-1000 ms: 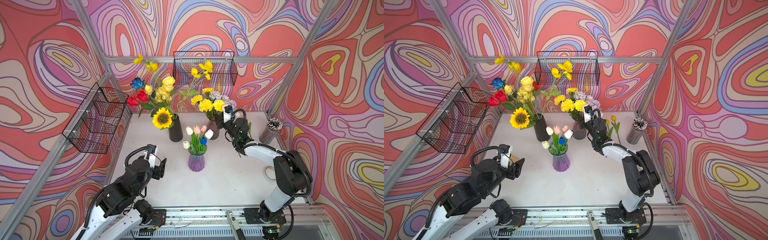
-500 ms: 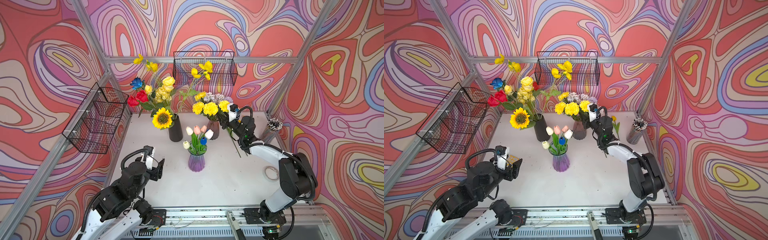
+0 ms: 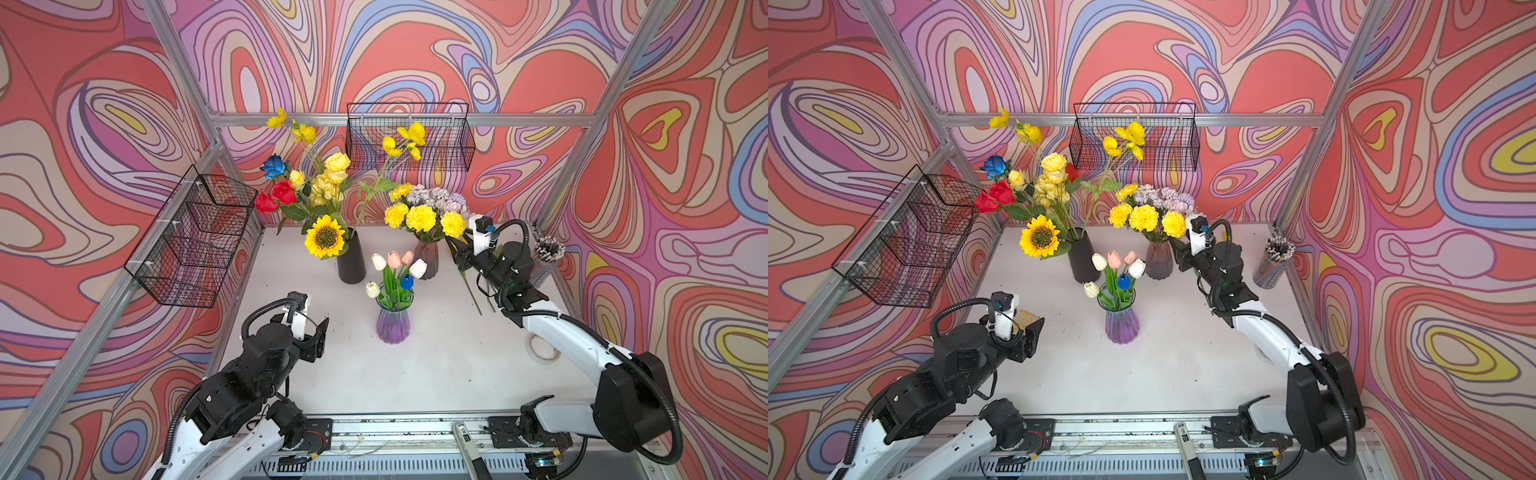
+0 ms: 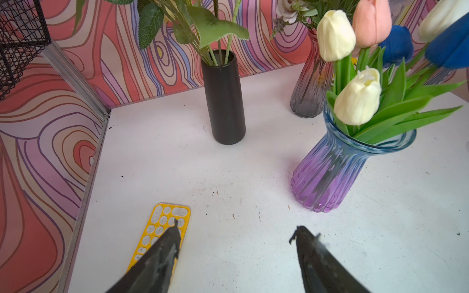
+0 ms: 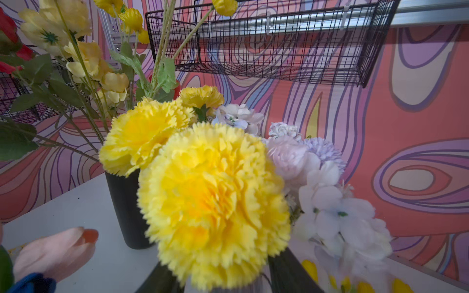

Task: Pick out yellow flowers from the vase
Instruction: Adjust the vase at the center of the board.

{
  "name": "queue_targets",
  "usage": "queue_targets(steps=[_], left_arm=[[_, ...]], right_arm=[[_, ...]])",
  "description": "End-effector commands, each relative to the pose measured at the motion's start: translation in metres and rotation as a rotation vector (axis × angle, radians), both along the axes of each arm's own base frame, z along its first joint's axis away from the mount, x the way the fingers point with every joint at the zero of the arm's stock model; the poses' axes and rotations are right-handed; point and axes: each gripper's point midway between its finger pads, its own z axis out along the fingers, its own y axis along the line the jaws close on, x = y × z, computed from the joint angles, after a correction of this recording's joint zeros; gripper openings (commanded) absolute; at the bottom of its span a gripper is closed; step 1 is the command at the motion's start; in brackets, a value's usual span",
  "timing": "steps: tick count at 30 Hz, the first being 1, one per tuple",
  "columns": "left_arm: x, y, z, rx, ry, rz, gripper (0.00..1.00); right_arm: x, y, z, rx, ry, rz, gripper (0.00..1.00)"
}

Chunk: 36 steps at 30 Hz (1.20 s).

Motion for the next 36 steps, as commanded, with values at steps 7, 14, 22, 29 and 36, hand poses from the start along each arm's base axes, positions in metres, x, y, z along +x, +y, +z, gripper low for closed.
queue_targets(steps=[7,14,22,29,36], left_arm=[[0.002,-0.002,-0.005,0.009,0.009,-0.004,0.75],[0.000,0.001,-0.005,-0.005,0.003,0.005,0.75],[-0.001,0.003,-0.004,-0.011,0.000,0.012,0.75],[-0.001,0.003,-0.005,-0.007,0.000,0.014,0.75],[0.000,0.003,-0.005,-0.002,0.001,0.015,0.75]], right_arm=[[-0.022,0.019,-0.036,0.039,0.136,0.142,0.40],[-0.016,0.024,-0.037,0.192,0.043,0.156,0.34],[0.013,0.031,-0.038,0.200,-0.029,0.084,0.36],[0.033,0.031,-0.039,0.190,-0.060,0.019,0.36],[0.046,0.032,-0.046,0.188,-0.064,-0.012,0.35]])
